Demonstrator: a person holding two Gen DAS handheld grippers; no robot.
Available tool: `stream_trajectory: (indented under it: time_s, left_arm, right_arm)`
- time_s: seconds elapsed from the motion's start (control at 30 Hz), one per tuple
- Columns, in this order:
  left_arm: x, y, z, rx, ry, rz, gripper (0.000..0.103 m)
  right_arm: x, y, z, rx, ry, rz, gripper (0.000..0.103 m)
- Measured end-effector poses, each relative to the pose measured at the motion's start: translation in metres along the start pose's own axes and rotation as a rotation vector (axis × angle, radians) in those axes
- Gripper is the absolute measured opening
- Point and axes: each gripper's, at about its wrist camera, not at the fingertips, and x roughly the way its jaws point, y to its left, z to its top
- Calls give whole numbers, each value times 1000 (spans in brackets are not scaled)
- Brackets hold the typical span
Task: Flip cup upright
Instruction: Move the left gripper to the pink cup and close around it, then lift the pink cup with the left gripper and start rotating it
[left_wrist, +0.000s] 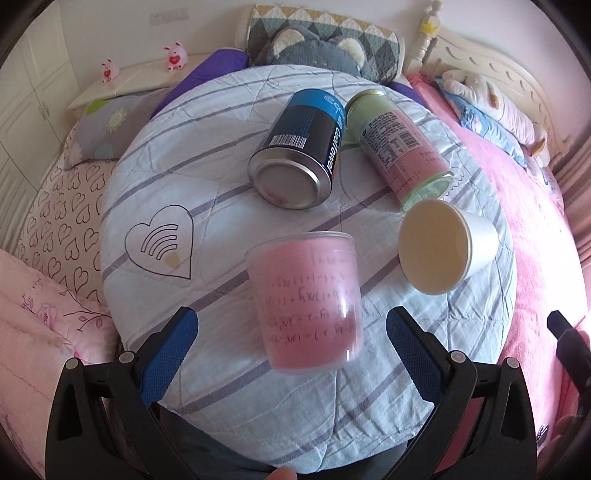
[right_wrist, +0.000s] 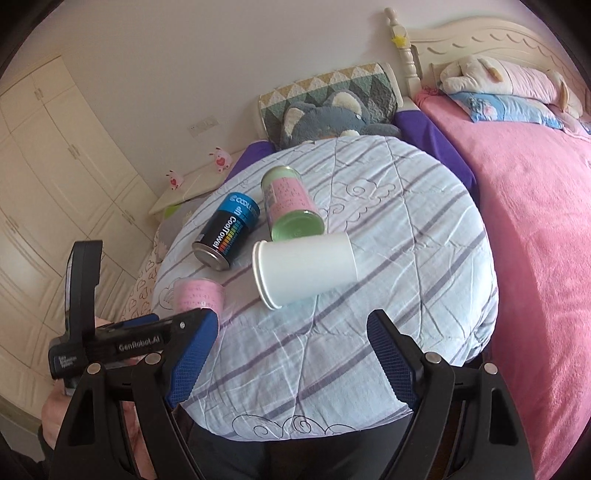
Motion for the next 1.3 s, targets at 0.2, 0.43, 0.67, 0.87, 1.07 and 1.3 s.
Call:
stream_trajectory:
  time_s: [0.2,0.43,0.67,0.87,1.07,1.3]
  left_arm:
    - [12,-1,5,0,24,-19,83]
    - [17,-3,5,23,31,-56,63]
    - [3,-5,10,78,-50,-45,63]
    - [-4,-6,10,113,-94,-29,63]
    - [3,-4,10,126,-82,-20,63]
    - [23,1,21,102,19,16,76]
  right_arm:
    - [6,-1,-3,4,11,-2,84]
    - [8,0,-2,2,15,-2,84]
    - [11,3,-1,-3,17,-6,84]
    - [13,4,-1,-3,22,-3,84]
    - [17,9,-3,-9,32,0,84]
    - [18,10,-3,-8,33,-3,84]
